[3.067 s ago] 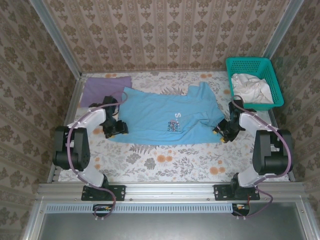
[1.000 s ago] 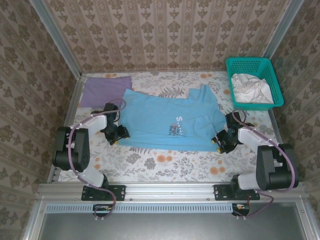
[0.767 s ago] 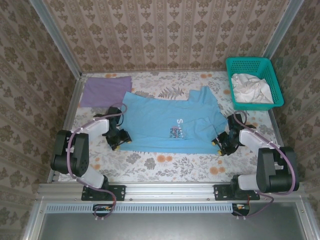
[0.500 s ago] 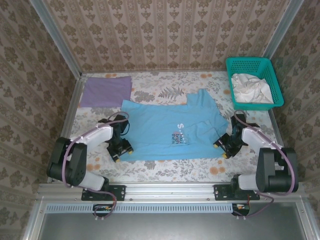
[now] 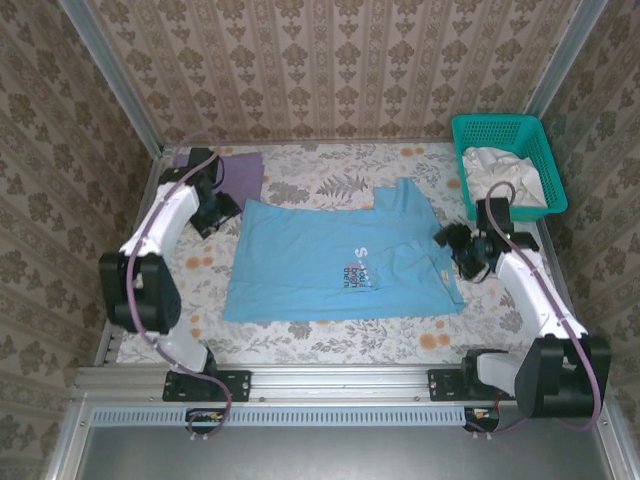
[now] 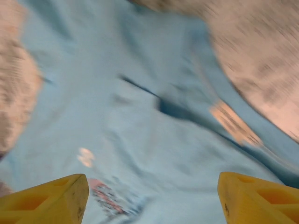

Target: Fold and stack the t-shirts

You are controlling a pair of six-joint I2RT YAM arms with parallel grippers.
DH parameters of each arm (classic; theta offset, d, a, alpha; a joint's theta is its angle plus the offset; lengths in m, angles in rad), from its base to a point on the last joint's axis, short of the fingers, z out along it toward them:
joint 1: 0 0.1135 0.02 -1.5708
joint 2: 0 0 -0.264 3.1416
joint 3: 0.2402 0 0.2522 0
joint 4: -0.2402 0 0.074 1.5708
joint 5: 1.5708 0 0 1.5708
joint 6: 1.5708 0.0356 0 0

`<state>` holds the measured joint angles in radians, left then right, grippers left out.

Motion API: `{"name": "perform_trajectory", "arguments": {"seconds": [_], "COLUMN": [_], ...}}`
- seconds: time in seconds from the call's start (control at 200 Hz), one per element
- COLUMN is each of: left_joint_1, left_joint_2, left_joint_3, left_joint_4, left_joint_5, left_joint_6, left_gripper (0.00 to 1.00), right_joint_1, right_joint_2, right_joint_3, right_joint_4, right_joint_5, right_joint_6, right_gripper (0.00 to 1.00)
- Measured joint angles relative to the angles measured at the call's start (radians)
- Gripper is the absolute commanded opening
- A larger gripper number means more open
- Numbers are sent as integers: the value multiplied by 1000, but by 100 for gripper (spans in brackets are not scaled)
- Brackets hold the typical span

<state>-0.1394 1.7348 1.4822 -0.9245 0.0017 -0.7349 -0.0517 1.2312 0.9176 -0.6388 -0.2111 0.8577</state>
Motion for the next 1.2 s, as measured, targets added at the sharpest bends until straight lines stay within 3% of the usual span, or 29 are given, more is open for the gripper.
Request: {"name": "perform_trajectory", "arguments": {"seconds": [0.19,0.55,0.71,1.2], "left_joint_1": [10,47,31,22], "left_joint_2": [283,496,546,640], "left_joint_3": [232,500,550,649], "left_joint_4": [14,-21,-27,-49], "left_joint_5": [46,157,222,249], "left_joint_6": [152,268,270,292], "left_gripper": [65,60,59,53], "right_joint_1": [50,91,92,118], "right_joint_2": [446,956,1075,1387], "right_joint_3": [484,1009,1142,1620], "right_joint_4": [39,6,-13,-181], "right_joint_5": [48,148,157,160], "right_joint_6": [-95,-262,-304,-358], "right_gripper": [67,64,61,54]}}
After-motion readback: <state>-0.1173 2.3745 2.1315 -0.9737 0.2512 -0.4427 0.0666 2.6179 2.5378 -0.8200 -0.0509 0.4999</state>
